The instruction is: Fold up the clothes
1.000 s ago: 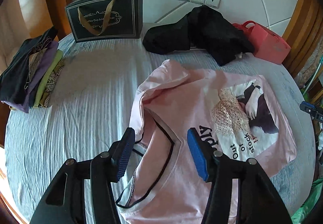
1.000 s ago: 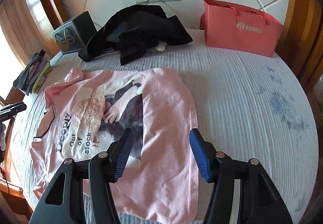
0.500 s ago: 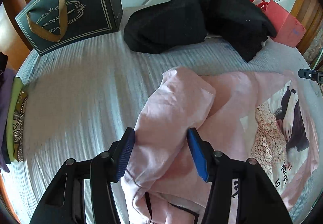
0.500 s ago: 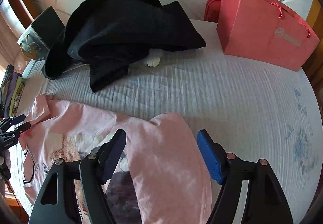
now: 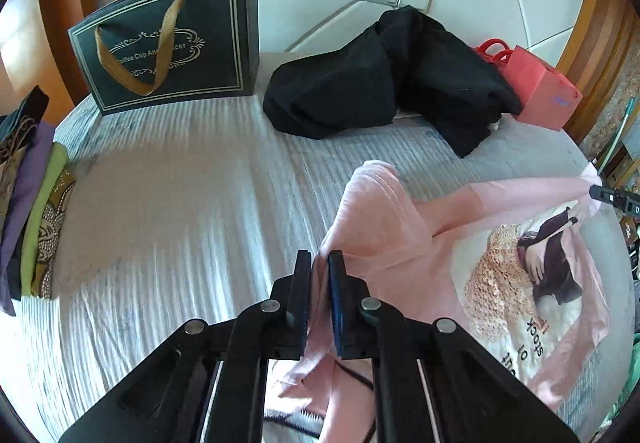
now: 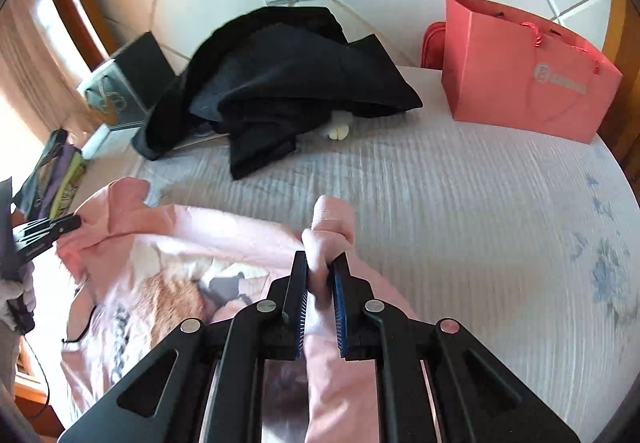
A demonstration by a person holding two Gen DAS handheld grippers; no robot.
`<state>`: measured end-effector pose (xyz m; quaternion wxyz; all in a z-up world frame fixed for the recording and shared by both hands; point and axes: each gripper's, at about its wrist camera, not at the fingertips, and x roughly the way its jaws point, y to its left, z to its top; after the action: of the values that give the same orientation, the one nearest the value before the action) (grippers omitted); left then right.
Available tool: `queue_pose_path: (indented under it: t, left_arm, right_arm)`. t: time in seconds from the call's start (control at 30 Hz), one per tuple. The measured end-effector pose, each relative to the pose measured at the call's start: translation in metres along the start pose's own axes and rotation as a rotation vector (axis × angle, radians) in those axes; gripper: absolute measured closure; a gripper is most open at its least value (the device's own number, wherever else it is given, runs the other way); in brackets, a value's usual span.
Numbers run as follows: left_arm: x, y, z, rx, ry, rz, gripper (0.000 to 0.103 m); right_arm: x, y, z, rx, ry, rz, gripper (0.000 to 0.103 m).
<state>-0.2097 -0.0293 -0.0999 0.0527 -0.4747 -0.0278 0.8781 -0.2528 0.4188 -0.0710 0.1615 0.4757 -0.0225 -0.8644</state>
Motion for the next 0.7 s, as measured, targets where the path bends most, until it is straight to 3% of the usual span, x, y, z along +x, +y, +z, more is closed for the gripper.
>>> queue_pose_path:
  t: [0.1,0.2,0.3,0.33,0.4,0.47,0.53,0.7]
  left_arm:
    - [-0.008,0.005,-0.028,-0.007,0.046,0.000,0.095]
    - [-0.003,0.009,-0.059,-0.031,0.133,0.009,0.094]
    - [-0.006,0.010,-0.082,-0.063,0.175,0.014,0.084]
    - [-0.010,0.009,-0.085,-0.071,0.171,0.008,0.081]
    - [-0.021,0.001,-0.085,-0.070,0.141,-0.009,0.055]
    - [-0.032,-0.010,-0.079,-0.055,0.094,-0.020,0.045]
    - [-0.037,-0.023,-0.070,-0.039,0.060,-0.015,0.044]
    - [-0.017,-0.045,-0.051,-0.041,0.054,0.001,0.044]
  right_arm:
    - [-0.023,0.002,-0.055,-0.018,0.098,0.048,0.092]
    - [-0.017,-0.003,-0.111,-0.018,0.249,0.027,0.092]
    - [-0.020,-0.018,-0.144,0.071,0.276,-0.006,0.090]
    - [-0.023,-0.024,-0.149,0.104,0.262,-0.008,0.090]
    - [-0.033,-0.029,-0.147,0.134,0.216,-0.010,0.086]
    - [-0.042,-0.029,-0.138,0.137,0.172,-0.020,0.066]
    - [-0.049,-0.025,-0.127,0.133,0.136,-0.026,0.061]
    - [-0.045,-0.012,-0.100,0.111,0.081,-0.030,0.061]
